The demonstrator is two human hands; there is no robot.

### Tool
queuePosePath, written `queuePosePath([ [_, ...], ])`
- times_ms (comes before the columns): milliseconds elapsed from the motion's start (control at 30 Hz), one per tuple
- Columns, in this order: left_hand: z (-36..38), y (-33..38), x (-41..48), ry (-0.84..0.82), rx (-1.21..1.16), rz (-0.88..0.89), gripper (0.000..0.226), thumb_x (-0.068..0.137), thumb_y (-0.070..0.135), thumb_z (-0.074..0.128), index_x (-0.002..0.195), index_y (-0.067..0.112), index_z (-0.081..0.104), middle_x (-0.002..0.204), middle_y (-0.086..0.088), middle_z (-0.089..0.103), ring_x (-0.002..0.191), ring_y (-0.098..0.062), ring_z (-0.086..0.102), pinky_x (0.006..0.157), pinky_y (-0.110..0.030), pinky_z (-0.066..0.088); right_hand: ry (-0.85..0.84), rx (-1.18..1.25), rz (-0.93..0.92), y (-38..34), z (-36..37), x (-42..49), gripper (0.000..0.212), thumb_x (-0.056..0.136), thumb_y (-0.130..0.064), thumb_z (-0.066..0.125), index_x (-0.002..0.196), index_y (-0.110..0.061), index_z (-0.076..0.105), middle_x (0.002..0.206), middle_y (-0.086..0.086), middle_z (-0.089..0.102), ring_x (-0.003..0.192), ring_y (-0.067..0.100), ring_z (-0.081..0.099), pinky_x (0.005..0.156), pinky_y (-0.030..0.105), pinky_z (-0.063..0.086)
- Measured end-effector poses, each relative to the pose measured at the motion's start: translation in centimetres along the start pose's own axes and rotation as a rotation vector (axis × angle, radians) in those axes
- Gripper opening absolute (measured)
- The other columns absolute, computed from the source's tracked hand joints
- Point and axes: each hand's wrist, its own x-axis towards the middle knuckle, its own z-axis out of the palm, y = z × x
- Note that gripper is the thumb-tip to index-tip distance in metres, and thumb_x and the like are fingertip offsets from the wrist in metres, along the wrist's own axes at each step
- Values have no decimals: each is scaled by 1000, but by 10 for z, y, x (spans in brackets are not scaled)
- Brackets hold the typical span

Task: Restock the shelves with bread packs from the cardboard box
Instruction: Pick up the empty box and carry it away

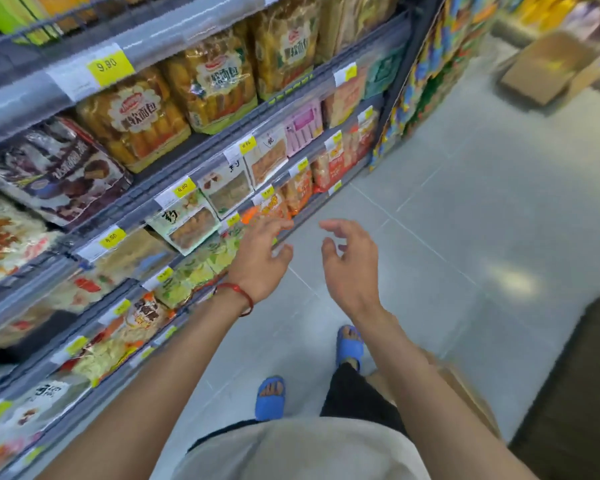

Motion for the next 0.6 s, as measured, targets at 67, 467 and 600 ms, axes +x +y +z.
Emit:
queuePosePath([
  [67, 6, -2, -15, -78, -13, 42, 34, 91, 9, 62, 124, 13, 64, 128, -7, 58, 123, -25, 51, 108, -38, 37, 75, 36, 95, 3, -8, -29, 34, 90, -17, 52, 116, -18, 72, 118, -2, 70, 111, 18, 63, 96, 47, 53],
  [467, 93, 38, -106, -479, -106, 97, 31, 93, 3, 61, 122, 12, 65, 128, -4, 62, 107, -20, 61, 87, -17, 41, 372, 72, 534, 71, -98, -211, 28, 99, -8, 57, 119, -18, 72, 117, -8, 71, 107, 11, 64, 88, 22, 52],
  [600, 129, 57, -134, -558, -80, 116, 29, 94, 6, 60, 122, 13, 65, 126, -3, 64, 100, -14, 60, 87, -14, 39, 457, 87, 615, 103, -130, -261, 27, 98, -6, 58, 118, -16, 73, 114, -6, 73, 99, 2, 64, 87, 14, 49],
])
